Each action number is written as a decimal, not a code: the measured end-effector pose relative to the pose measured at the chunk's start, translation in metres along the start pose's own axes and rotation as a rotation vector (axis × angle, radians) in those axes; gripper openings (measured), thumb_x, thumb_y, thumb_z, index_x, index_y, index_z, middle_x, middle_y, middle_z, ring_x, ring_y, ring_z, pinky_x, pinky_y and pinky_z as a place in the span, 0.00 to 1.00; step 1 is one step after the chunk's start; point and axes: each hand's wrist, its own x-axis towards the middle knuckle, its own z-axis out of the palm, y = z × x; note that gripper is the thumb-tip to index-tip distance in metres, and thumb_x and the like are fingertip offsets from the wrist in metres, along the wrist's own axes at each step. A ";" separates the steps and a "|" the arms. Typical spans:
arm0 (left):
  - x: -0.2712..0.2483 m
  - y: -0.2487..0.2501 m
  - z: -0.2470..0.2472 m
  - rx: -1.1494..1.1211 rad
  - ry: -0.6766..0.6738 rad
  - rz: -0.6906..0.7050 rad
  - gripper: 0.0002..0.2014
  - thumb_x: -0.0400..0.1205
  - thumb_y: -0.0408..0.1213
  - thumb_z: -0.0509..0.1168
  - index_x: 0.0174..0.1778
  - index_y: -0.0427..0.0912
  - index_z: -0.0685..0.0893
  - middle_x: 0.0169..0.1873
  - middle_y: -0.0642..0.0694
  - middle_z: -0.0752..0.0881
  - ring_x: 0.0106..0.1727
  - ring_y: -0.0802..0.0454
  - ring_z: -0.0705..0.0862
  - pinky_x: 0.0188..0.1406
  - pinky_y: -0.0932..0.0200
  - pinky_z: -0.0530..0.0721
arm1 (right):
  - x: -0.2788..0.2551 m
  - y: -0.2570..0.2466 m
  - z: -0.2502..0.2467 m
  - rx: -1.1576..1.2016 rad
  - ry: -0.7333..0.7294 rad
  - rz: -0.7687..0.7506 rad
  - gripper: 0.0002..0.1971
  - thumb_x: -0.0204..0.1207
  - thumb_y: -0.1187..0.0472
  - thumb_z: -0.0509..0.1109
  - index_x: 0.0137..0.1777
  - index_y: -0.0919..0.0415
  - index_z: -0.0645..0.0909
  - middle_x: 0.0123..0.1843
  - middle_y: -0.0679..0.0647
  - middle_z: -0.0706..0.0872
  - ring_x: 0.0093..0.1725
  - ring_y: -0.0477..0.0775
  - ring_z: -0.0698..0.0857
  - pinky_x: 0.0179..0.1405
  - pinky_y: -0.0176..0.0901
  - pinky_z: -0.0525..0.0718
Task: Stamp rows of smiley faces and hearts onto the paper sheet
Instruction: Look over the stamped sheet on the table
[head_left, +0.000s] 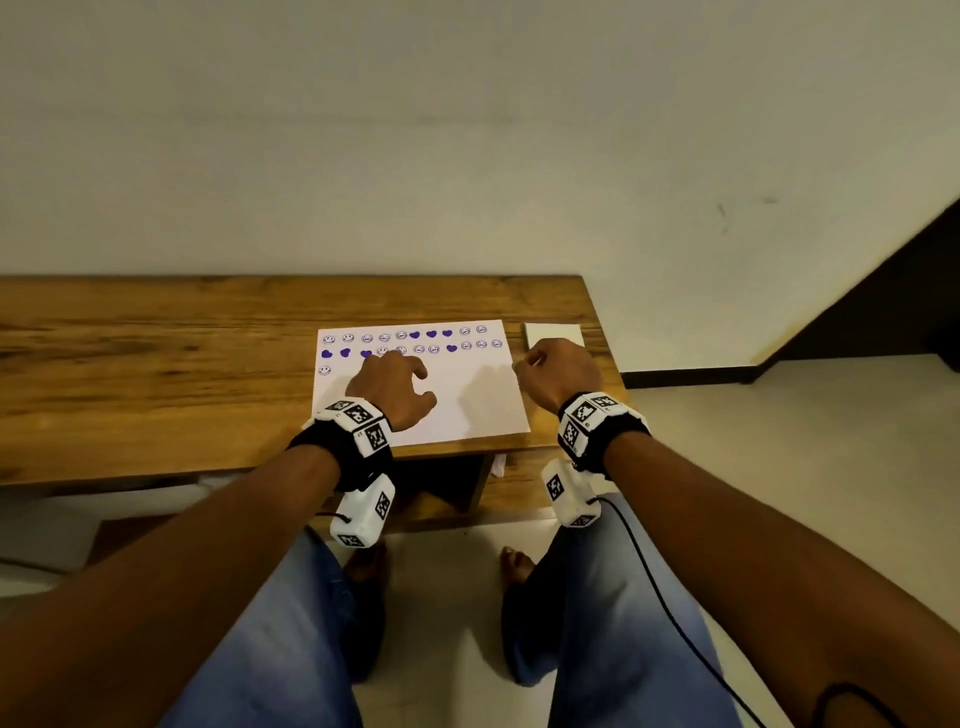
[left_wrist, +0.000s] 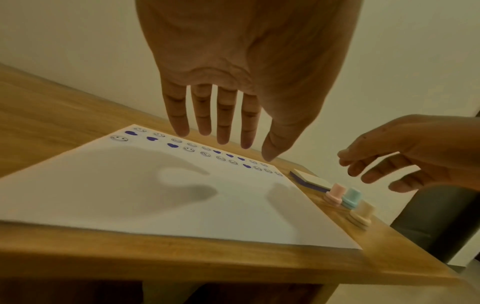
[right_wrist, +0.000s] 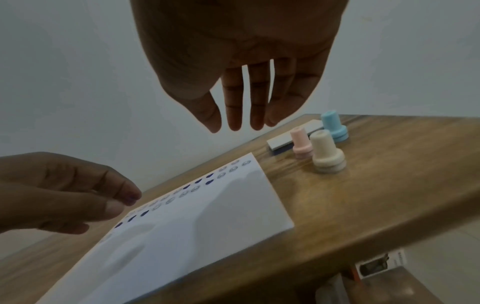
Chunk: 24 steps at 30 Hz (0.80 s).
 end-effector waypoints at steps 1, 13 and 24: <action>0.009 0.001 0.003 0.012 -0.001 0.010 0.21 0.74 0.51 0.70 0.62 0.50 0.83 0.68 0.45 0.80 0.70 0.41 0.76 0.65 0.44 0.79 | 0.012 0.000 -0.003 -0.017 -0.001 -0.001 0.10 0.73 0.49 0.71 0.50 0.51 0.88 0.50 0.51 0.90 0.50 0.54 0.87 0.46 0.42 0.80; 0.054 -0.005 0.029 0.104 -0.231 -0.001 0.37 0.71 0.47 0.77 0.77 0.50 0.72 0.71 0.45 0.72 0.75 0.41 0.69 0.72 0.47 0.73 | 0.122 0.018 0.011 -0.282 -0.163 0.150 0.38 0.63 0.30 0.72 0.69 0.53 0.77 0.67 0.61 0.82 0.63 0.68 0.82 0.59 0.59 0.84; 0.061 0.002 0.023 0.146 -0.272 0.007 0.36 0.67 0.45 0.81 0.72 0.47 0.78 0.66 0.43 0.73 0.71 0.38 0.69 0.68 0.44 0.76 | 0.135 0.021 0.017 -0.277 -0.181 0.179 0.40 0.61 0.33 0.73 0.70 0.54 0.75 0.68 0.62 0.80 0.63 0.69 0.81 0.58 0.58 0.85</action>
